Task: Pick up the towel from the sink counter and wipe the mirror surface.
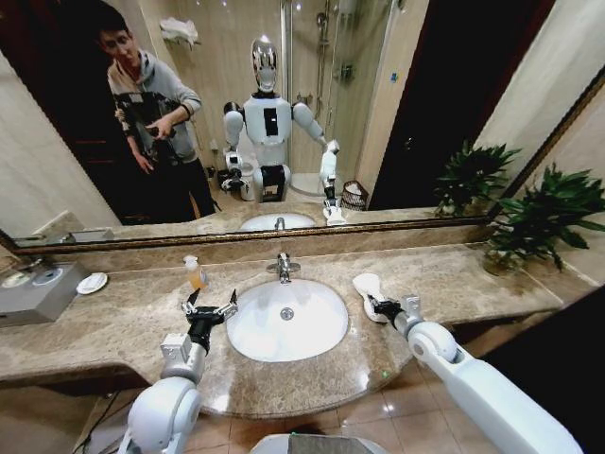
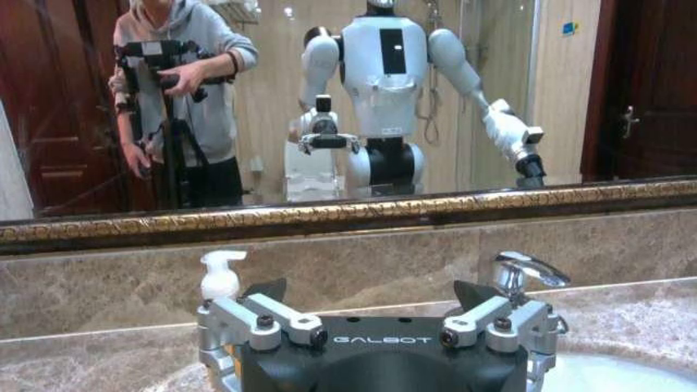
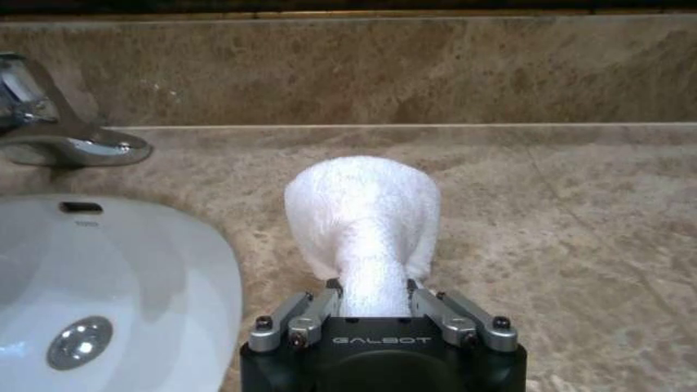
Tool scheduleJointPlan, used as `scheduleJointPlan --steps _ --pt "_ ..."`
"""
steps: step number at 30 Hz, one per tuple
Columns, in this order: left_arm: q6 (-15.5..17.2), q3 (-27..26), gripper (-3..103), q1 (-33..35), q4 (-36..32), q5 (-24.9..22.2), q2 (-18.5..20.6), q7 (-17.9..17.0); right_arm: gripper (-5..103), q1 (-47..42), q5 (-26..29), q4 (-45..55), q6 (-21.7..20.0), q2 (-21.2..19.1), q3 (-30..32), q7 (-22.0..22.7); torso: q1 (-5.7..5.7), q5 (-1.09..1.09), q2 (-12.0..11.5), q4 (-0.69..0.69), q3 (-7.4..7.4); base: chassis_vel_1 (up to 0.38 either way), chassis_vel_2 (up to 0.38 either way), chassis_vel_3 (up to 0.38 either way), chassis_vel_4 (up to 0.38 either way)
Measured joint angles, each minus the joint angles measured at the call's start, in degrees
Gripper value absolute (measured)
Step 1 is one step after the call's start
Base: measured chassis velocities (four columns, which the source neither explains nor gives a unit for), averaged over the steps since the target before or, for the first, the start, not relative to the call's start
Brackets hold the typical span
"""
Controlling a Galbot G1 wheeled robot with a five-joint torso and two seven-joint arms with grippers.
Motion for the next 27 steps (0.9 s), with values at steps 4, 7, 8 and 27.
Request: scheduleJointPlan --steps 4,7,8,27 --pt "0.0 0.0 100 0.0 0.0 0.0 0.0 0.0 18 0.3 0.0 0.3 -0.3 0.3 -0.1 0.4 0.0 -0.01 0.0 0.0 0.0 0.0 0.0 0.0 0.0" --pt "0.0 0.0 100 0.0 0.0 0.0 0.0 0.0 19 0.3 -0.1 0.4 -0.5 0.3 0.0 0.5 0.0 -0.01 0.0 0.0 0.0 0.0 0.0 0.0 0.0" --pt "0.0 0.0 100 0.0 0.0 0.0 0.0 0.0 20 0.2 -0.1 0.4 -0.5 0.2 0.1 0.6 0.0 -0.01 0.0 0.0 0.0 0.0 0.0 0.0 0.0" --pt "0.0 0.0 100 0.0 0.0 0.0 0.0 0.0 80 -1.8 -1.2 2.6 0.9 0.3 2.2 1.1 0.0 -0.01 0.0 0.0 0.0 0.0 0.0 0.0 0.0"
